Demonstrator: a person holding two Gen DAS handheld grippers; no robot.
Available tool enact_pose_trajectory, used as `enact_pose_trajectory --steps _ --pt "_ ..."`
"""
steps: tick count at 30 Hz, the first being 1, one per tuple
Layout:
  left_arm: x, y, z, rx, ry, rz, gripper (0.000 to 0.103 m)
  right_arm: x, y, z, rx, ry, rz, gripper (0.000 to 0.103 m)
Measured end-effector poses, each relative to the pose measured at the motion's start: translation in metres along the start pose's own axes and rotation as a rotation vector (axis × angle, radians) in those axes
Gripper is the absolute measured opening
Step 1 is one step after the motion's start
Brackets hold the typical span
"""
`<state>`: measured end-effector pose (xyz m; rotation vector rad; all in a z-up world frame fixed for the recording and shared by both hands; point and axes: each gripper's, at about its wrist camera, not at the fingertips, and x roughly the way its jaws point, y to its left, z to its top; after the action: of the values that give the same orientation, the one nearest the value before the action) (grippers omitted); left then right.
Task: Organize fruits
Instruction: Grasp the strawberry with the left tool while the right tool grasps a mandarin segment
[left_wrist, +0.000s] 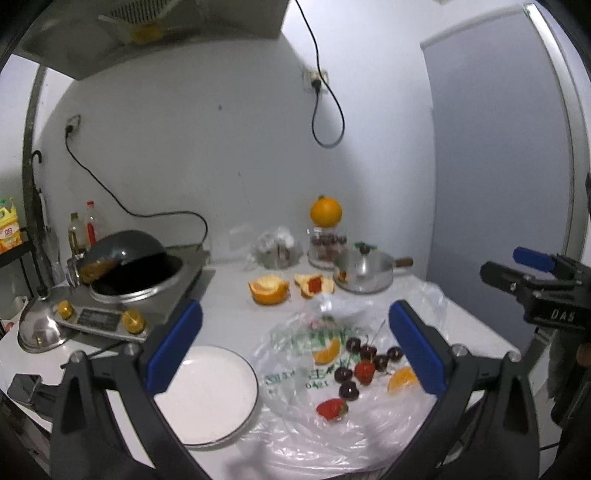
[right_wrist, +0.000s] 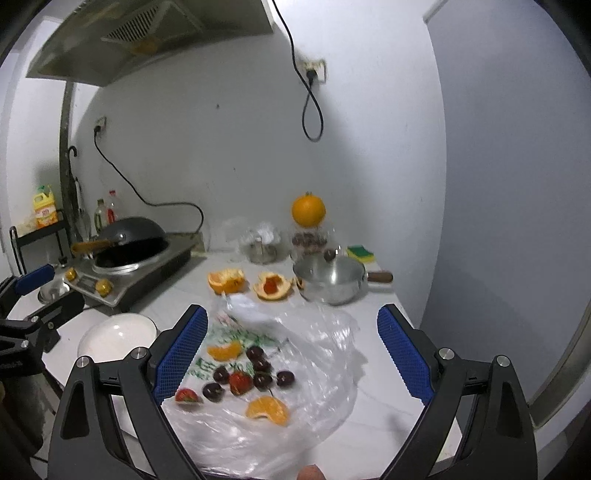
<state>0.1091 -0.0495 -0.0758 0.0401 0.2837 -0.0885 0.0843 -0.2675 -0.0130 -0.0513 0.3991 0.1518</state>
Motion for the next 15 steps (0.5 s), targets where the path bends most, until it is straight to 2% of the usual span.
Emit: enact_pose_trajectory --steps 7,12,14,15 --pt "0.042 -0.011 -0.025 0.03 0.087 0.009 0.101 0.029 -0.008 -0.021 -0.005 0.086 0.033 0.094" --pt "0.07 -0.018 -0.044 0.061 0.173 0.007 0.101 0.052 -0.013 -0.034 -0.006 0.144 0.055 0.084" --pt "0.076 -0.022 -0.05 0.078 0.199 -0.001 0.099 0.061 -0.016 -0.04 -0.004 0.171 0.063 0.082" --pt "0.08 -0.024 -0.053 0.087 0.211 -0.007 0.095 0.064 -0.016 -0.042 -0.005 0.178 0.066 0.082"
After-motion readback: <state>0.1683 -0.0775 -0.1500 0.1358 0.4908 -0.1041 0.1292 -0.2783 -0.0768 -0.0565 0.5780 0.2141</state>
